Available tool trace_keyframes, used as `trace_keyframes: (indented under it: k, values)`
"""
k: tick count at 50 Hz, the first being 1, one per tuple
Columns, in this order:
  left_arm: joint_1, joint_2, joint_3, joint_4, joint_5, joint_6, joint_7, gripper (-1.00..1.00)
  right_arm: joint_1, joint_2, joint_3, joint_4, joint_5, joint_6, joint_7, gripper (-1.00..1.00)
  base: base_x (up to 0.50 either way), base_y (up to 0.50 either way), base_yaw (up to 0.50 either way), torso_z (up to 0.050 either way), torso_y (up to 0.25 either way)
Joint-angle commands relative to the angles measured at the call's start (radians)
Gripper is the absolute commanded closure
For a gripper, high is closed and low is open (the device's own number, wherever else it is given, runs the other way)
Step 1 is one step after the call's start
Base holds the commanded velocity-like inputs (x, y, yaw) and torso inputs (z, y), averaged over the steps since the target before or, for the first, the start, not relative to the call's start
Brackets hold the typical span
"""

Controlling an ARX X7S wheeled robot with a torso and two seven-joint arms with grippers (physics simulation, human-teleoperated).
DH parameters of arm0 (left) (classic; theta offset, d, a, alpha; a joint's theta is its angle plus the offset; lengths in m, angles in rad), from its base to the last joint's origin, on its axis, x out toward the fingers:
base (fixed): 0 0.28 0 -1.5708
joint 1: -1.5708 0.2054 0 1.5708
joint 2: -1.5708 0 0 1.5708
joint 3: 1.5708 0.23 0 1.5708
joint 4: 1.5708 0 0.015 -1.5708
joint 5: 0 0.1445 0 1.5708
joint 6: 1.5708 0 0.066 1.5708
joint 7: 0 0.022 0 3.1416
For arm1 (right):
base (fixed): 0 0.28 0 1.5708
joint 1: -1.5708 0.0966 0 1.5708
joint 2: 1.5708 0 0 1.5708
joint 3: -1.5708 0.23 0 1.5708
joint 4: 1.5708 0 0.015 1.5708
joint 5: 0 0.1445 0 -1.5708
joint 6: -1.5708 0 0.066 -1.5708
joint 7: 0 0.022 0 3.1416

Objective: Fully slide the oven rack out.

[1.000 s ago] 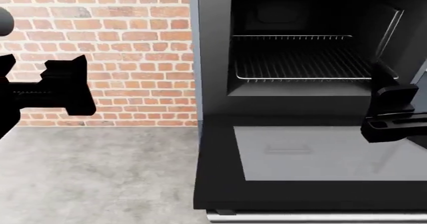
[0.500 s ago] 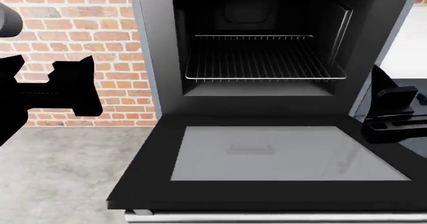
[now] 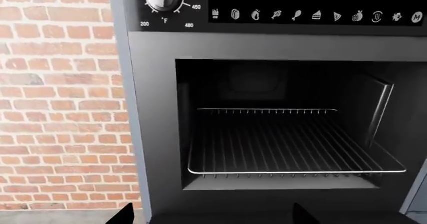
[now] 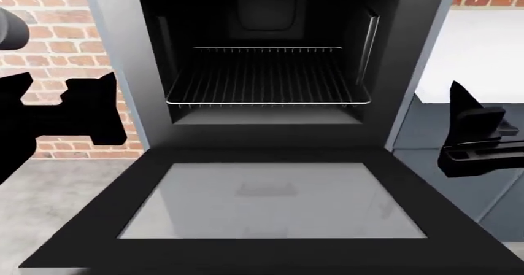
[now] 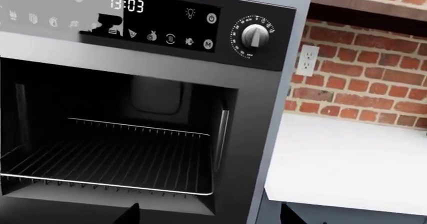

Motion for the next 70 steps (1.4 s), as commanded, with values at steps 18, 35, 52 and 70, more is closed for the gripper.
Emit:
trace_keyframes:
  k: [18,35,52,70]
  values:
    - [-0.024,-0.013,0.037,0.006,0.001,0.023,0.001,-1.0,-0.033,0.003,0.016,-0.007,-0.004,-0.011,-0.011,-1.0,0.41,-0.03,0.0,0.0,0.0]
    - [-0.022,-0.028,0.045,0.012,0.003,0.037,0.008,-1.0,-0.04,0.0,0.012,-0.003,-0.015,-0.017,-0.015,-1.0,0.15,0.0,0.0,0.0,0.001]
    - [-0.031,-0.034,0.072,0.009,0.01,0.041,0.008,-1.0,-0.064,0.0,0.023,-0.009,-0.024,-0.014,-0.029,-1.0,0.19,0.0,0.0,0.0,0.0]
    - [-0.031,-0.038,0.09,0.017,0.007,0.051,0.015,-1.0,-0.062,0.015,0.018,0.003,-0.004,-0.036,-0.019,-1.0,0.16,0.0,0.0,0.0,0.001]
